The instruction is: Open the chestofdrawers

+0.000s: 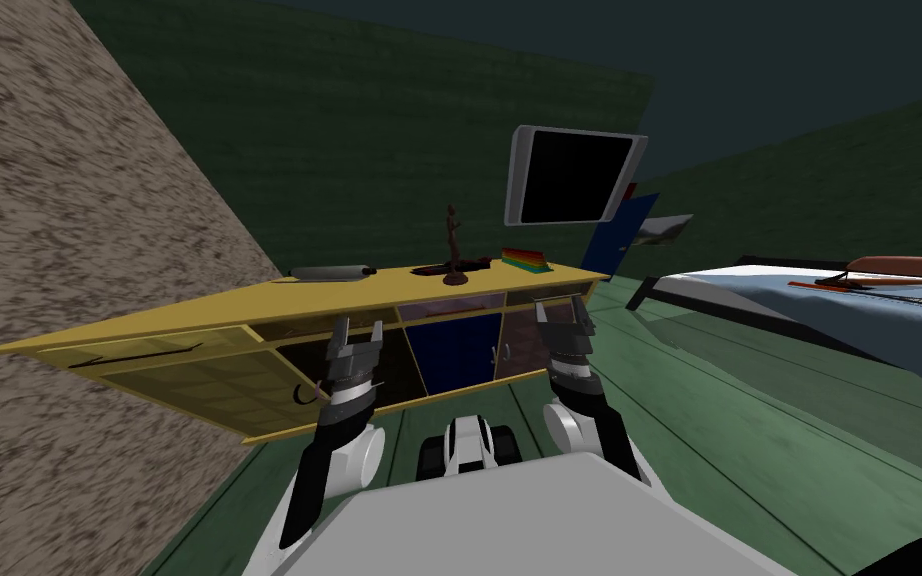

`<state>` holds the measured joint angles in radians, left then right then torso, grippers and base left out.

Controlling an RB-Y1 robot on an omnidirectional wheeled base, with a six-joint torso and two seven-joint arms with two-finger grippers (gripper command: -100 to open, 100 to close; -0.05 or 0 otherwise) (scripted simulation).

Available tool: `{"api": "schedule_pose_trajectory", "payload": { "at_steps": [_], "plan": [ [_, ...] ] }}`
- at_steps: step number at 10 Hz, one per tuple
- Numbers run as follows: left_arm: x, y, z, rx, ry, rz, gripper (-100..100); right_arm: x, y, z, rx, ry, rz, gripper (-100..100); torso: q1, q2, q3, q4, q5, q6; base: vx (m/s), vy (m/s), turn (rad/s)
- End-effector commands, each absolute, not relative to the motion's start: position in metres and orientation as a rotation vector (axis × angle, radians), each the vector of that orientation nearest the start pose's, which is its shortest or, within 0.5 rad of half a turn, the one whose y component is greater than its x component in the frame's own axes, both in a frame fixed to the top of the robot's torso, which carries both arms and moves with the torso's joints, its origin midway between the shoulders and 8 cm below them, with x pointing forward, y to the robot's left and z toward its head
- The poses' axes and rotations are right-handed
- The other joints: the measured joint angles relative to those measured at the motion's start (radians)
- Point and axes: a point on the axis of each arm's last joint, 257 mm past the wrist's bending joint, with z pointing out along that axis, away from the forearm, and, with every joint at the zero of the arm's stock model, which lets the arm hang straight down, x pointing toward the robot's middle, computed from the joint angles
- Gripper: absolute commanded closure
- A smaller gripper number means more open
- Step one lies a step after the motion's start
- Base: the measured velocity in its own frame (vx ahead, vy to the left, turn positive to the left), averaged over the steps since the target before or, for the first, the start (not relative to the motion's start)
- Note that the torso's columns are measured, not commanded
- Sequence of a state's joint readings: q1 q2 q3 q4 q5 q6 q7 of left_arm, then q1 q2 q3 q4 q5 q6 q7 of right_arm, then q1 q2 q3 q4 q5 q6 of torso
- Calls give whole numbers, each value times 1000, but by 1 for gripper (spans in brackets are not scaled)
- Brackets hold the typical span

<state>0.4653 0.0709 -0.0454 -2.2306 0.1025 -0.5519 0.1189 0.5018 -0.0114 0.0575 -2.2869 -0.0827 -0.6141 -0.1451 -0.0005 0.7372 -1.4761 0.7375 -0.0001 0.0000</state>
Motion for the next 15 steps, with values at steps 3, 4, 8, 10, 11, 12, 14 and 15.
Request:
{"api": "schedule_pose_trajectory", "payload": {
  "at_steps": [3, 4, 8, 10, 11, 12, 14, 15],
  "plan": [
    [361, 263, -2, -684, 647, -1552, -100, 323, -268, 47, 662, 446, 1571, 0, -1, 0, 0, 0, 0, 0, 28, -49, -9],
    [363, 263, -7, -690, 653, -1554, -100, 323, -268, 47, 662, 446, 1571, 0, -1, 0, 0, 0, 0, 0, 32, -54, -5],
    [372, 266, -29, -729, 658, -1563, -100, 323, -268, 47, 662, 446, 1571, 0, 0, 0, 0, 0, 0, 0, 31, -49, -9],
    [378, 268, -44, -765, 648, -1570, -100, 323, -268, 47, 662, 446, 1571, 0, 0, 1, 0, 1, 0, 0, 31, -58, -13],
    [381, 269, -51, -782, 644, -1574, -100, 323, -268, 47, 662, 446, 1571, 0, 0, 1, 0, 0, 0, 0, 43, -72, -9],
    [383, 269, -59, -797, 642, -1576, -100, 323, -268, 47, 662, 446, 1571, 0, 0, 0, 0, 0, 0, 0, 39, -65, -9],
    [387, 270, -70, -816, 647, -1580, -100, 323, -268, 47, 662, 446, 1571, 0, 1, 0, 0, 0, 0, 0, 49, -59, -10],
    [388, 270, -74, -822, 650, -1581, -100, 323, -268, 47, 662, 446, 1571, 0, 1, 1, 0, 0, 0, 0, 27, -41, -7]
  ]
}}
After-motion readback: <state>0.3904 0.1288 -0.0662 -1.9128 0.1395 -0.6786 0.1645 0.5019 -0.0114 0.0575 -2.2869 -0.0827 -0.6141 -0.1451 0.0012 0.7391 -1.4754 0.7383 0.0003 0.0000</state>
